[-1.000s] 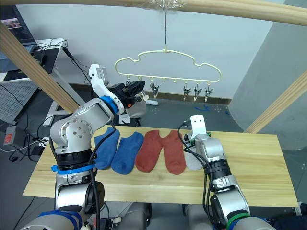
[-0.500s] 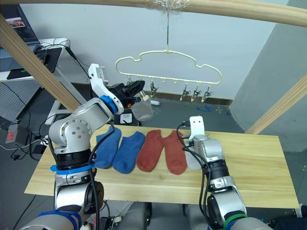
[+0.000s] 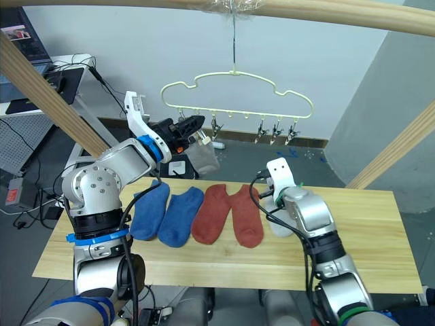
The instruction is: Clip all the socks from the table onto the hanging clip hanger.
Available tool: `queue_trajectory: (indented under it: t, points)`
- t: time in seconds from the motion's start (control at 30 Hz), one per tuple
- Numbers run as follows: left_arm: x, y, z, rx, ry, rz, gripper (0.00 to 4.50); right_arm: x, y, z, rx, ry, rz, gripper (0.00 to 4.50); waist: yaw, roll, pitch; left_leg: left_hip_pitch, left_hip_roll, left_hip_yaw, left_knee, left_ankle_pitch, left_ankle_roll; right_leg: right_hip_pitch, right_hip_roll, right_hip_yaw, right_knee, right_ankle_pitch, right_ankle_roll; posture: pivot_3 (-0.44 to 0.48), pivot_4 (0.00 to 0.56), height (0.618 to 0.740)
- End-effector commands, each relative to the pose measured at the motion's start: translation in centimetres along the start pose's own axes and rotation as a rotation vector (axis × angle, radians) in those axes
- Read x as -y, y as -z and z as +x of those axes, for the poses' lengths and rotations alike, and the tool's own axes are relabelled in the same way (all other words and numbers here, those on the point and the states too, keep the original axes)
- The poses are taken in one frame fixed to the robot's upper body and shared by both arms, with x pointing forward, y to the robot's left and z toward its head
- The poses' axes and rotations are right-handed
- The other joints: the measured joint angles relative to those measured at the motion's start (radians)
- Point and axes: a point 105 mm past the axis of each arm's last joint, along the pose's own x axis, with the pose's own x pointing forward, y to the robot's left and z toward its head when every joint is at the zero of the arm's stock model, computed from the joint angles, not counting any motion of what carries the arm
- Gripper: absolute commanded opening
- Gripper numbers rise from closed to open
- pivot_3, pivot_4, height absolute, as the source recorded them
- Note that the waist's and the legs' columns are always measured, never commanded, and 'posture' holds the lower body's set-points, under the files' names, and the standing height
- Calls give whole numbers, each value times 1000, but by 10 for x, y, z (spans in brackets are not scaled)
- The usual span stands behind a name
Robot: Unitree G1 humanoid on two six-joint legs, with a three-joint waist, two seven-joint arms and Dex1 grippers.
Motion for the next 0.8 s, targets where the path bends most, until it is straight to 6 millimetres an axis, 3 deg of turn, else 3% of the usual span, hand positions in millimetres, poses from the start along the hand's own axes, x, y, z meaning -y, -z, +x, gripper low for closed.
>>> queue_trajectory:
  t: [0.03,0.33,0.47,0.8]
  points:
    - [6,-12,-3,33,35,-17,173,-19,-24,-20,93,-112,-55,36,0,0,0,0,0,0,0,0,0,0,0,0,0,0,0,-30,277,740]
    - [5,-11,-5,11,47,-92,173,-57,-70,-50,234,-298,-66,36,0,0,0,0,0,0,0,0,0,0,0,0,0,0,0,-39,277,740]
    - [5,-9,-5,3,51,-121,173,-75,-89,-51,279,-354,-49,36,1,0,0,0,0,-1,0,0,0,0,0,0,0,0,0,-40,275,740]
    - [5,-8,-5,-5,43,-136,173,-101,-105,-45,312,-427,-65,36,1,0,0,0,0,-1,0,0,0,0,-1,-1,0,0,0,-21,273,740]
